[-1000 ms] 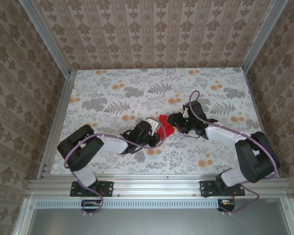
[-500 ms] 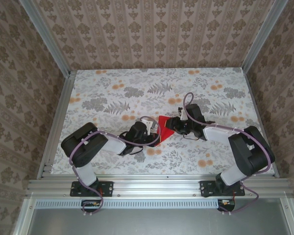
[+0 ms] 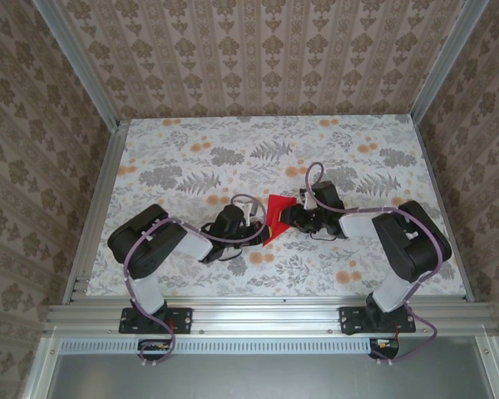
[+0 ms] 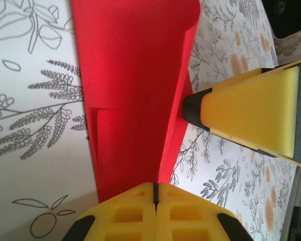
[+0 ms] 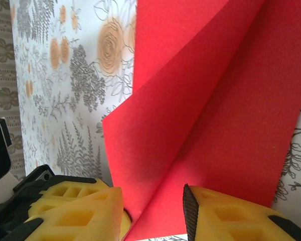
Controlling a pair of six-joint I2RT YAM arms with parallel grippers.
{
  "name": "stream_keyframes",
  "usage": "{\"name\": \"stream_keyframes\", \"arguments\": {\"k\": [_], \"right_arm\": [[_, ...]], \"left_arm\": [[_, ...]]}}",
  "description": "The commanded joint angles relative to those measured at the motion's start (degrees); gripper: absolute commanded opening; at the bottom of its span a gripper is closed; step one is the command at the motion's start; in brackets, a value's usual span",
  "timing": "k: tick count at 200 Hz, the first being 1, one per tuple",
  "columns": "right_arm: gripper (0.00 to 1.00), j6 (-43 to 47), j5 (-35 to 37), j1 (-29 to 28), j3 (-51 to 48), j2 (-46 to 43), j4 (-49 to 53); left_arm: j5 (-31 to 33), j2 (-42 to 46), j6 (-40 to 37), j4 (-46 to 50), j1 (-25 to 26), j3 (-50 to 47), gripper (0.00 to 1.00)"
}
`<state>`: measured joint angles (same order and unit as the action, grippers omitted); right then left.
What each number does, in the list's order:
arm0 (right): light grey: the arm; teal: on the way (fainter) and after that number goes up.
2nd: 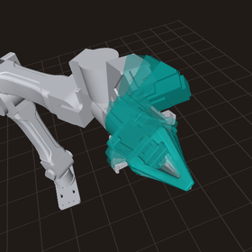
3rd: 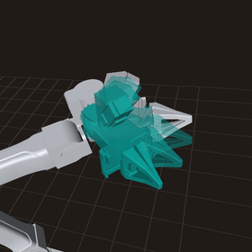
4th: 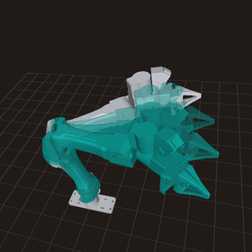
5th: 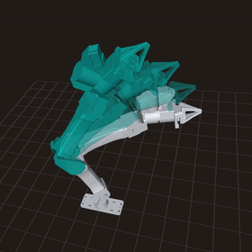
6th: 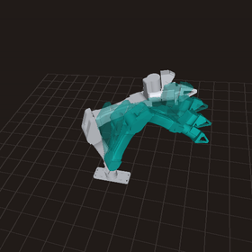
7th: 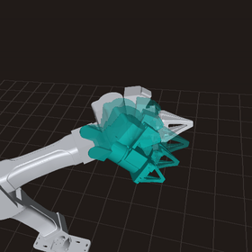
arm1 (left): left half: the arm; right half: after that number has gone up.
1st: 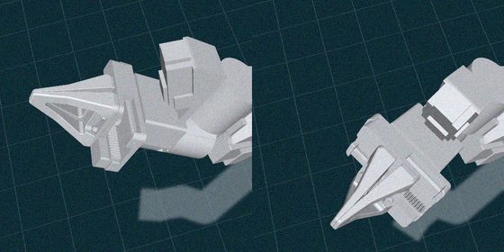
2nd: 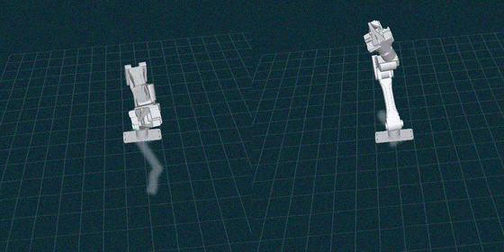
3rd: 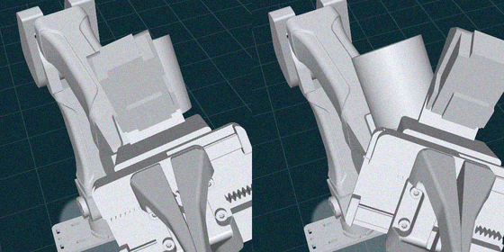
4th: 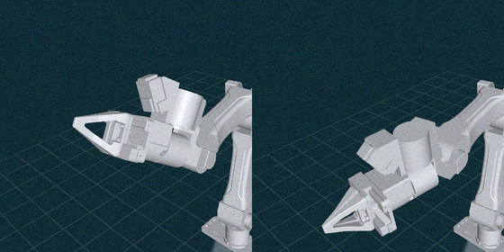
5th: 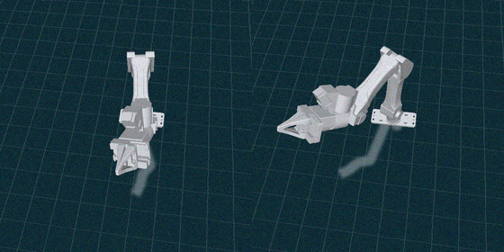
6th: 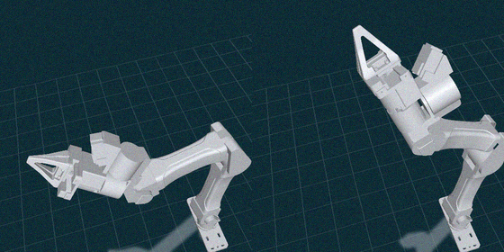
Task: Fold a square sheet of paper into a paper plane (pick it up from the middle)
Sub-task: Fourth fold the wing at the center of the table.
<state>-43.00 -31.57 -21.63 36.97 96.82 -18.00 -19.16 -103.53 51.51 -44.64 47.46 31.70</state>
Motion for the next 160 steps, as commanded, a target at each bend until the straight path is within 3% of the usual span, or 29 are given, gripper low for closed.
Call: {"name": "stream_keyframes", "arguments": {"k": [1,93,160], "right_arm": [[0.39,0.7,-1.9,0.2,2.1,1.2,-1.9],[0.31,1.1,2.7,0.2,6.4,4.6,7.9],[0.36,1.8,5.1,0.1,8.8,6.6,14.0]], "left_arm": [[-0.9,-1.5,3.1,-3.0,-0.7,-1.0,0.00],[0.1,-2.4,7.2,-7.8,-1.4,-3.0,0.00],[-1.3,-3.3,8.1,-8.1,-1.9,-2.4,0.05]]}}
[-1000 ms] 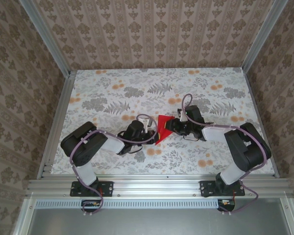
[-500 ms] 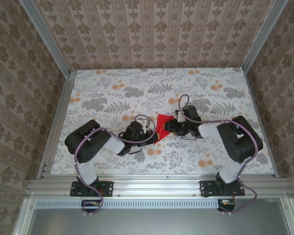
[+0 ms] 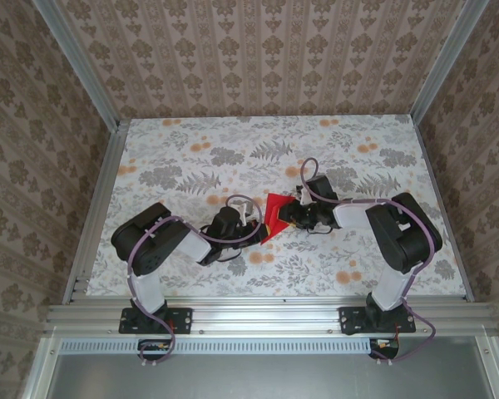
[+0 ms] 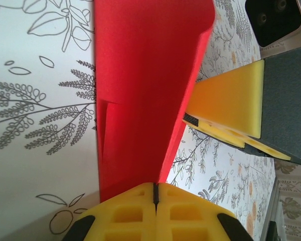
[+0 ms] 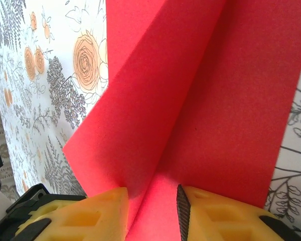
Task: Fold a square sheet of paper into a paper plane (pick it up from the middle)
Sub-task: Fourth fold the wing at the center of the table.
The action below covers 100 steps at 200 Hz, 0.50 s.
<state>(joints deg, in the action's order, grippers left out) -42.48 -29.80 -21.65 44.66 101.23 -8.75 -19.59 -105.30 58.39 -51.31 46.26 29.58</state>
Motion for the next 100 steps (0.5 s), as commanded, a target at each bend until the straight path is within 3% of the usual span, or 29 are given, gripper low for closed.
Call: {"name": "stream_keyframes", "arguments": {"k": [1,33,100], "right_arm": [[0.36,1.3,3.3,0.1,1.2,2.2,4.8],[0.37,1.4,5.2,-0.1,2.6,3.2,8.5],[0.41,1.1,8.0,-0.6,4.8,4.9,14.4]], "left_arm": [[-0.9,-1.6,1.2,-1.6,-0.7,-0.3,0.05],[-1.3,-2.0,1.6,-1.9,-1.0,0.0,0.09],[-1.5,1.6,-2.1,3.7,-1.2,1.7,0.31]]}}
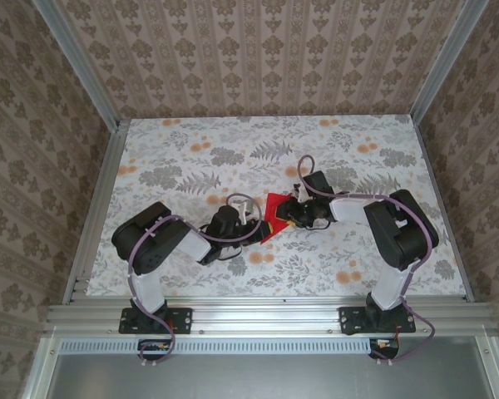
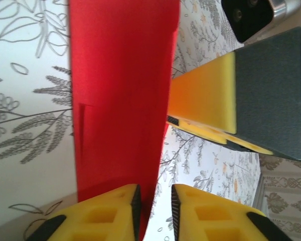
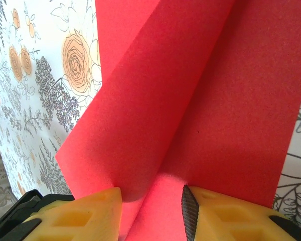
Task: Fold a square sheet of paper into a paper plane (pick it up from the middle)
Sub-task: Fourth fold the wing at the center of the table.
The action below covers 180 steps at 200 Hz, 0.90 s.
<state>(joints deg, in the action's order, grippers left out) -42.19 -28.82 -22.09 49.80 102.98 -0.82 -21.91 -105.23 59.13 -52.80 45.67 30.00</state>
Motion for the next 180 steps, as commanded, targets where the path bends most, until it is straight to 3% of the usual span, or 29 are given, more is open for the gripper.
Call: {"name": "stream_keyframes", "arguments": {"k": [1,41,92,180], "right_arm": [[0.41,0.8,7.0,-0.1,-0.3,3.2,6.5],[0.41,0.6,7.5,-0.3,0.4,3.7,7.8],[0.42,0.3,8.2,-0.3,0.8,4.4,9.1],[0.43,-0.1,10.0,-0.4,2.1,4.7,12.5]], "left_arm": [[0.9,1.6,-2.8,5.3,-0.6,1.3,0.31],[1.3,1.3,-4.6,7.9,-1.8,2.9,0.40],[2.9,0.5,-7.3,13.9,-1.9,5.5,0.42],[-0.8,-1.8,-6.2,13.3,-1.7,7.2,0.44]]}}
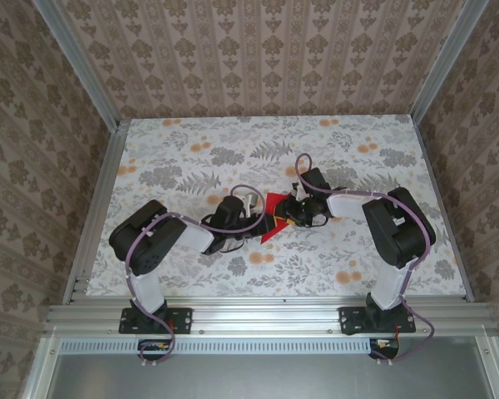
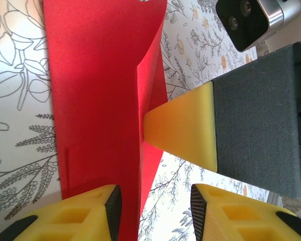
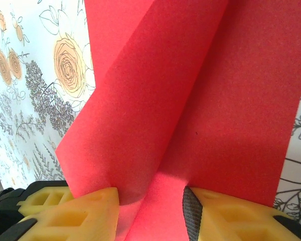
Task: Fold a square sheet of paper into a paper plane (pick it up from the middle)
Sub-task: Fourth fold the wing at the center of the table.
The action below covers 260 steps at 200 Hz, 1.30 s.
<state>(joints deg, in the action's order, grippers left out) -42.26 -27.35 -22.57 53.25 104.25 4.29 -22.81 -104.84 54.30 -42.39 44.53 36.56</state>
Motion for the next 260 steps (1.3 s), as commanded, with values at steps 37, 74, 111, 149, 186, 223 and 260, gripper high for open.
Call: {"name": "stream_keyframes", "arguments": {"k": [37,74,111,149,186,223,260], "right_arm": [[0.44,0.2,9.8,0.0,-1.1,3.5,8.9],[0.45,0.8,12.2,-0.5,-0.3,3.4,11.4],[0.46,1.0,14.8,-1.2,0.6,3.3,13.6],[0.47,0.6,17.1,-2.0,1.8,3.7,15.5],[0.48,-1.9,18.8,-2.3,3.0,5.1,17.3],[0.50,-4.7,19.6,-2.4,3.9,7.2,19.2],[0.51,-6.1,21.6,-2.7,4.6,8.1,21.3]], "left_arm": [[0.0,0.6,-0.3,1.9,-2.0,-1.1,0.46],[0.1,5.3,-0.3,3.4,-4.3,-3.7,0.55],[0.3,7.7,-0.4,5.3,-6.6,-5.0,0.58],[0.7,7.6,-0.5,5.9,-6.7,-5.0,0.56],[0.4,7.6,-1.5,6.2,-6.1,-4.8,0.51],[1.3,7.6,-4.0,9.2,-4.2,-3.6,0.51],[4.0,8.1,-7.2,14.2,-1.4,-1.3,0.50]]}}
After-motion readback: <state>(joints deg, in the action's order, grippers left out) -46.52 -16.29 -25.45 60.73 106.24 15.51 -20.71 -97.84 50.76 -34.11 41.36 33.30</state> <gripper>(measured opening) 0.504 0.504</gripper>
